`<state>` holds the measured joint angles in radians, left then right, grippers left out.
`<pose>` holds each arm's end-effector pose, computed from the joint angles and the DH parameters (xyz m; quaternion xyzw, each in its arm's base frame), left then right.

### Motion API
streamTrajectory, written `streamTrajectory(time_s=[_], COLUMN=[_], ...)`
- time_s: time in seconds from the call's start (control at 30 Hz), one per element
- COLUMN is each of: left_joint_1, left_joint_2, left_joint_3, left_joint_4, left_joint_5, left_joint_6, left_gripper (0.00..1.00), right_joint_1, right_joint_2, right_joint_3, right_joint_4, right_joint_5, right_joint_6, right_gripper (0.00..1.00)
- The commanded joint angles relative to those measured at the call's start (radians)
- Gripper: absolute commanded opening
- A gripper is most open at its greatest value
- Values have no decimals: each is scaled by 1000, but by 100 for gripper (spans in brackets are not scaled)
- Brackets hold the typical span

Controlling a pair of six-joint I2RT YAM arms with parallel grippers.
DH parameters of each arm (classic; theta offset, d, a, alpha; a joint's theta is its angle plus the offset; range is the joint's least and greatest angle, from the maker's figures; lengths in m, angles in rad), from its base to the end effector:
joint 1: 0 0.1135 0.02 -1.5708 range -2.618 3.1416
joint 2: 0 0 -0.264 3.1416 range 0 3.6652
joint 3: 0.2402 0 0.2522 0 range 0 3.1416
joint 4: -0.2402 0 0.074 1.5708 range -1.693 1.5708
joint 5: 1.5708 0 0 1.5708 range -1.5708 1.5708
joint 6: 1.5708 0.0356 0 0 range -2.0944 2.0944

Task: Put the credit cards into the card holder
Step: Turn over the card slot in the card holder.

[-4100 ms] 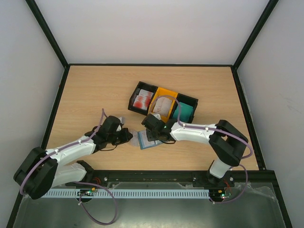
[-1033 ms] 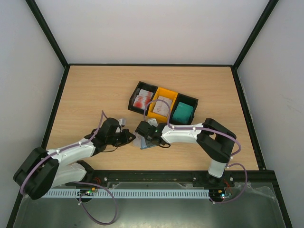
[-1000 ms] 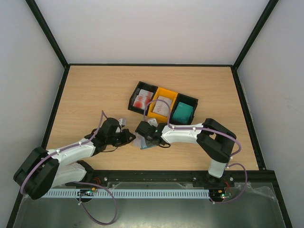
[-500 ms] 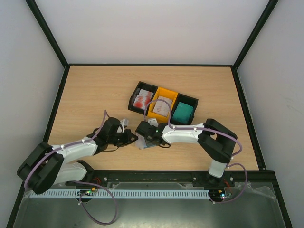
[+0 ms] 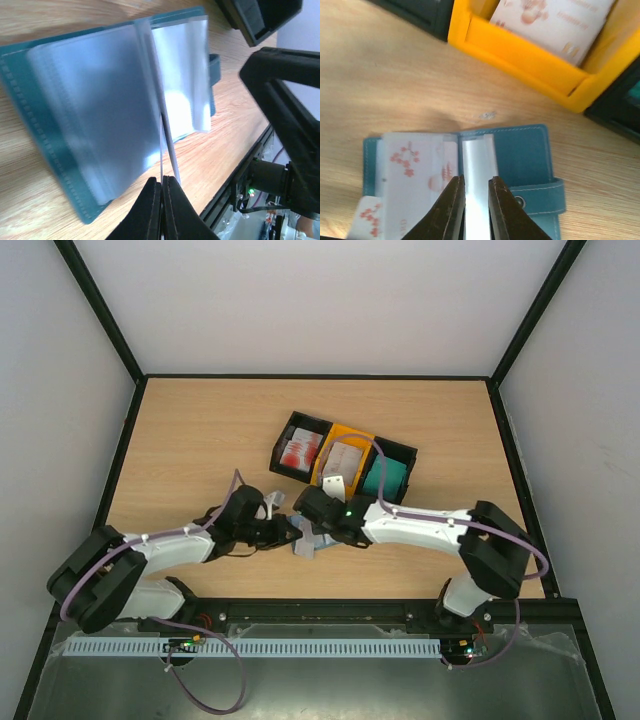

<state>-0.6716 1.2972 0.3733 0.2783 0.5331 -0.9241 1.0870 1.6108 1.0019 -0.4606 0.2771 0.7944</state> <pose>0.1671 -0.1559 0.1454 0.0079 0.8712 -0.4728 0.1319 0.1565 0.2768 0.1915 -0.1060 0.9542 0.1196 0.2528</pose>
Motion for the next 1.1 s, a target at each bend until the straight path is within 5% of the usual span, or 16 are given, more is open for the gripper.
streamTrajectory(time_s=[0.0, 0.33, 0.87, 1.07], left_joint_1=[-20, -51, -49, -49], left_joint_2=[25, 140, 16, -81], left_joint_3=[61, 163, 222, 251], left_joint_4=[44, 13, -153, -249], left_joint_5=[30, -7, -183, -294], left_joint_6=[18, 54, 63, 39], left_gripper=[3, 3, 3, 3], right_joint_1=[-3, -18, -126, -130], right_joint_2=[-115, -274, -378, -323], right_joint_3=[-32, -83, -293, -322], right_joint_4=[-22, -19, 214, 246], right_joint_5=[123, 142, -242, -251], right_joint_6=[67, 94, 19, 6], right_gripper=[14, 16, 30, 20])
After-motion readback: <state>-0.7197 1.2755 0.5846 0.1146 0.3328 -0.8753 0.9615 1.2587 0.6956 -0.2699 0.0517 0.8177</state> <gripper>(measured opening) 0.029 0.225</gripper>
